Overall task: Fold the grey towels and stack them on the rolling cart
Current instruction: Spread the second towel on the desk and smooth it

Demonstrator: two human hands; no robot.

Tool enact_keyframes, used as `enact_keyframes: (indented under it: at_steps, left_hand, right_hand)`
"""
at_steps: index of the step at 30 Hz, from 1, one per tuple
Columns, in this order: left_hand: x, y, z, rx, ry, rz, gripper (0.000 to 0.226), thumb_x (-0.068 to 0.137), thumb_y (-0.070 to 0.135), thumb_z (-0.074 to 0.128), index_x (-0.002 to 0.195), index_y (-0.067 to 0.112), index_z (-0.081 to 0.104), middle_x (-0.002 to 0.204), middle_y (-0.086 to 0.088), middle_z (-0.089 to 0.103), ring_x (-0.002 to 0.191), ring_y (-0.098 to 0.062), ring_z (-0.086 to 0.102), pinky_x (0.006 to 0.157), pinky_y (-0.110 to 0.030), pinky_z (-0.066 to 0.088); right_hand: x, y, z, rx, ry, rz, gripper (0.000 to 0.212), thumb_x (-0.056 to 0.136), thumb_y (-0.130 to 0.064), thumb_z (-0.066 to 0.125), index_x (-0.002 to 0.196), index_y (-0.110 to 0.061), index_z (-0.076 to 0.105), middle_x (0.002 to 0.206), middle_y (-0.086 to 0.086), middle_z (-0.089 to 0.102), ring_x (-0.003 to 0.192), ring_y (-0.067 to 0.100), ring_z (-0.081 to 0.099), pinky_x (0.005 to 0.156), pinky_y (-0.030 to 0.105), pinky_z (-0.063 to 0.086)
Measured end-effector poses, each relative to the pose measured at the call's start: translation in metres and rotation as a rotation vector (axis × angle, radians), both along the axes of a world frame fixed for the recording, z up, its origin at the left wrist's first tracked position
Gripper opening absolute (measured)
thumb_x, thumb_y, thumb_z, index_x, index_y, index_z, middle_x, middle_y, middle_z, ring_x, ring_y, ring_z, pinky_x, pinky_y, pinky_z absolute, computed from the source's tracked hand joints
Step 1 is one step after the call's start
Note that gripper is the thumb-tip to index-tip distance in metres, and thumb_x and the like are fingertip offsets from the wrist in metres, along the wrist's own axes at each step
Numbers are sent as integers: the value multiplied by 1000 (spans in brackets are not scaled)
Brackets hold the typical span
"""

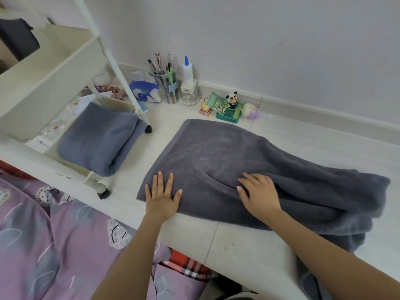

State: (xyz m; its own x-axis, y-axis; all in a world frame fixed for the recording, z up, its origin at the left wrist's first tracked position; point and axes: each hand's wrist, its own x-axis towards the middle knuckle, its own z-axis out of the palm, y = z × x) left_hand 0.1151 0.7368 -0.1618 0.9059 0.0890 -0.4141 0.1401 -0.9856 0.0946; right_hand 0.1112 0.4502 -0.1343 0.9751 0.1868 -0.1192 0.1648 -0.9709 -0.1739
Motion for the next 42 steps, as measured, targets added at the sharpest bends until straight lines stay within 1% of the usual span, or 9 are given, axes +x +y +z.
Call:
enact_keyframes:
  at_steps: [3,7,11,13,22,26,31,35,42]
  left_hand:
    - [5,-4,7,28,38,22,66,100,50,18,151,23,-13,157,-11,-23,144,-24,-21,116,-46,-15]
    - [2,-46,14,-135,-133,-116,62,101,44,23,152,24,-4,158,-8,-19,145,-24,-18,116,-43,-16]
    - [-14,-50,0,-90,-54,-206,68,90,66,7,144,36,-23,156,-2,-25,143,-22,-24,115,-46,-18]
    - [-13,-32,-3,-10,-23,-188,72,79,72,-5,138,39,-29,155,0,-29,142,-23,-27,113,-47,-20]
    - [-8,-8,10,-68,38,-99,68,97,58,22,150,33,-12,156,-5,-28,143,-26,-26,115,-47,-18]
    - [-13,-41,21,-200,-90,-125,70,98,51,30,153,18,1,159,-9,-15,146,-23,-17,116,-44,-16]
    - [-11,-104,34,-358,-127,-253,69,99,48,33,153,18,3,160,-6,-10,146,-20,-14,117,-40,-15]
    - [-13,-155,46,-532,-89,-407,58,99,45,36,150,24,20,160,-2,3,147,-16,-5,119,-41,-9]
    - [-33,-249,65,-775,65,-538,51,90,53,54,135,31,46,135,9,46,129,-11,35,111,-33,19]
  right_hand:
    - [-21,-9,-1,-85,8,-157,58,89,-45,24,104,-16,71,107,4,69,94,31,61,83,44,47]
    - [-33,11,-8,-114,189,-109,82,81,-54,-8,147,-23,29,152,-4,31,129,31,37,105,46,31]
    - [-20,35,-9,-123,259,10,80,81,-59,-15,151,-23,1,159,-8,0,137,29,18,109,42,20]
    - [-14,42,-10,-126,281,72,75,87,-60,-6,151,-23,0,159,-7,-2,136,31,18,108,43,21]
    - [-18,28,11,79,199,50,50,101,-42,24,148,-25,25,157,-8,15,136,20,23,112,37,17]
    - [-52,-9,19,149,-123,-156,52,93,-42,25,125,-18,58,133,2,53,118,24,44,102,42,30]
    - [-90,-73,11,160,-223,-505,41,94,-35,41,125,-13,56,136,9,48,120,35,40,102,51,31]
    - [-112,-103,7,487,-93,-703,48,95,-28,48,141,-16,38,148,12,29,133,34,28,111,48,26]
    - [-116,-118,14,1072,111,-1202,47,99,-40,36,134,-8,36,124,11,55,109,26,55,95,39,43]
